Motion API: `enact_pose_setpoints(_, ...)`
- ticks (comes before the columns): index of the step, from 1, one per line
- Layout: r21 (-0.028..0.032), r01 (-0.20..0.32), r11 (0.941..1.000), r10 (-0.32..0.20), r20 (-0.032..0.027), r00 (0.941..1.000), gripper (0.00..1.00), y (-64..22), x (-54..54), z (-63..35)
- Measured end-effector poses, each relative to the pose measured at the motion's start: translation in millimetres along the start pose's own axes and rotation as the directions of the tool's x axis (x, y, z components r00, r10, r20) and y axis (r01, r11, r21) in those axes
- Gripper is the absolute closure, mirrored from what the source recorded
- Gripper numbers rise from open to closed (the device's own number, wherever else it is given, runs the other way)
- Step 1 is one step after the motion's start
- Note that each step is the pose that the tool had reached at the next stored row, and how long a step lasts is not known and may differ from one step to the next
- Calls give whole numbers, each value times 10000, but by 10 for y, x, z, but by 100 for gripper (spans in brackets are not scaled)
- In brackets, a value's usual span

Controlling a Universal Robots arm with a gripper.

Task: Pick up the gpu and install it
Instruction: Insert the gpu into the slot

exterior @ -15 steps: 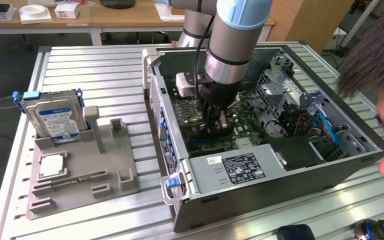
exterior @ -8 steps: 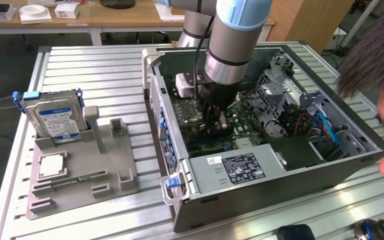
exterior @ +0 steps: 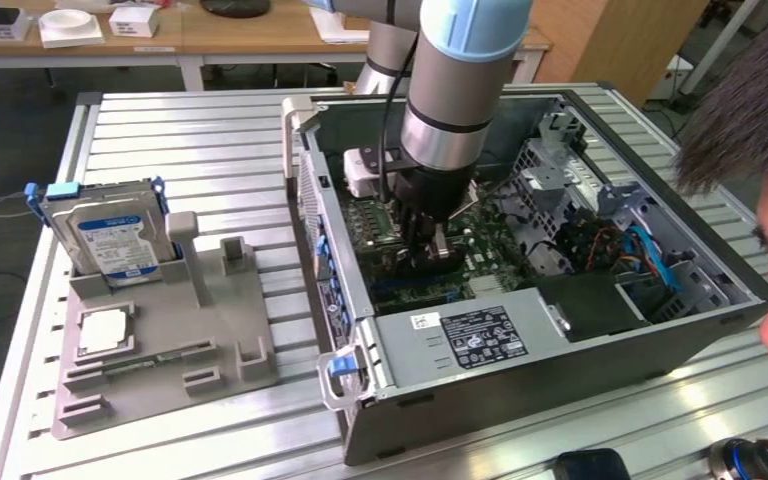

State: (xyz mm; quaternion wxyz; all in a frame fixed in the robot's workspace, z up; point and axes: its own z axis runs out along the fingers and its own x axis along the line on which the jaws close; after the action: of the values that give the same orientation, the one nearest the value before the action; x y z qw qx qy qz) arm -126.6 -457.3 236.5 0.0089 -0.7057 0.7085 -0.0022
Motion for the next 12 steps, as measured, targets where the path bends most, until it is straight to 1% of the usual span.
enact_pose_setpoints(6, 0, 0, 10000, 0, 0, 10000, 72, 0, 0, 13)
enact_pose_setpoints(12, 3, 1, 10000, -1, 5, 10000, 72, 0, 0, 52)
